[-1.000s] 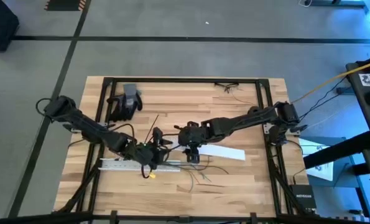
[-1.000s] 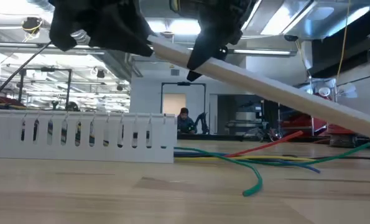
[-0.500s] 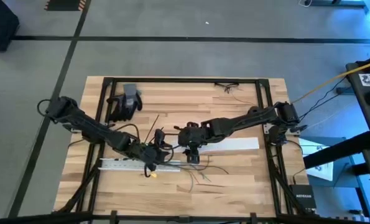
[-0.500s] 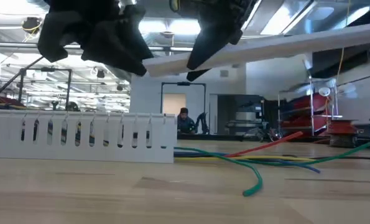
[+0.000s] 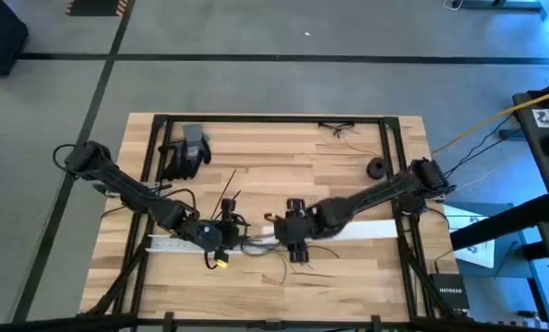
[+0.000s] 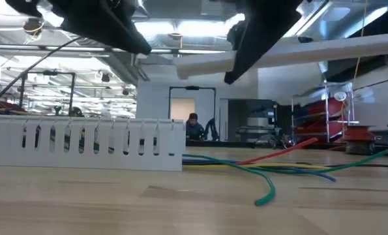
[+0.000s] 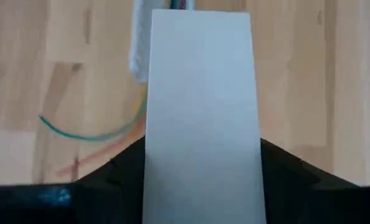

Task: Ziptie cables
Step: Close the white cable duct

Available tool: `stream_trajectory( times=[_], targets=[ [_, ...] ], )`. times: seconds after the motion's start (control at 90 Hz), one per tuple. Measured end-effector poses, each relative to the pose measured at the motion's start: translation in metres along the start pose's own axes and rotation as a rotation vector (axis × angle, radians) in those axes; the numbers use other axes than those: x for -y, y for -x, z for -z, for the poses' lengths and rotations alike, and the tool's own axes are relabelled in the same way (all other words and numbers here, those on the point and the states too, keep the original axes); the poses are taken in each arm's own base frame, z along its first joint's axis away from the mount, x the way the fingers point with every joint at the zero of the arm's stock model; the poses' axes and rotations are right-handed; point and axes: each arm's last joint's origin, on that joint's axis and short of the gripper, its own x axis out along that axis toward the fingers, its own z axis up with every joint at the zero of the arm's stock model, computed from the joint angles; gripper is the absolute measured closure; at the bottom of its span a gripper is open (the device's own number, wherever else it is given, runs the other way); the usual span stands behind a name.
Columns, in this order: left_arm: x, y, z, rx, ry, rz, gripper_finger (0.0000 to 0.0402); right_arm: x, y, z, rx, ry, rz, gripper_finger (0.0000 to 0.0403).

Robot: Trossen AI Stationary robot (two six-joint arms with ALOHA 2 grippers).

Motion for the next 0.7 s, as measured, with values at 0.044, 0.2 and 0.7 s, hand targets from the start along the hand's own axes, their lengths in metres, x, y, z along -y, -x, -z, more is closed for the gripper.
stream_trajectory(
  times=[0.044, 0.2, 0.7],
  targets=[
    [0.002, -0.003, 0.002, -0.021, 0.044, 0.026, 0.0250, -0.007, -0.005, 0.001, 0.003, 0.016, 0.015, 0.0178],
    [0.011, -0.016, 0.011, -0.084, 0.138, 0.087, 0.0219, -0.023, -0.021, 0.007, 0.005, 0.039, 0.079, 0.0179],
    [0.013, -0.046, 0.025, -0.195, 0.216, 0.195, 0.0119, -0.026, -0.036, 0.017, -0.029, 0.029, 0.127, 0.0176]
  ],
)
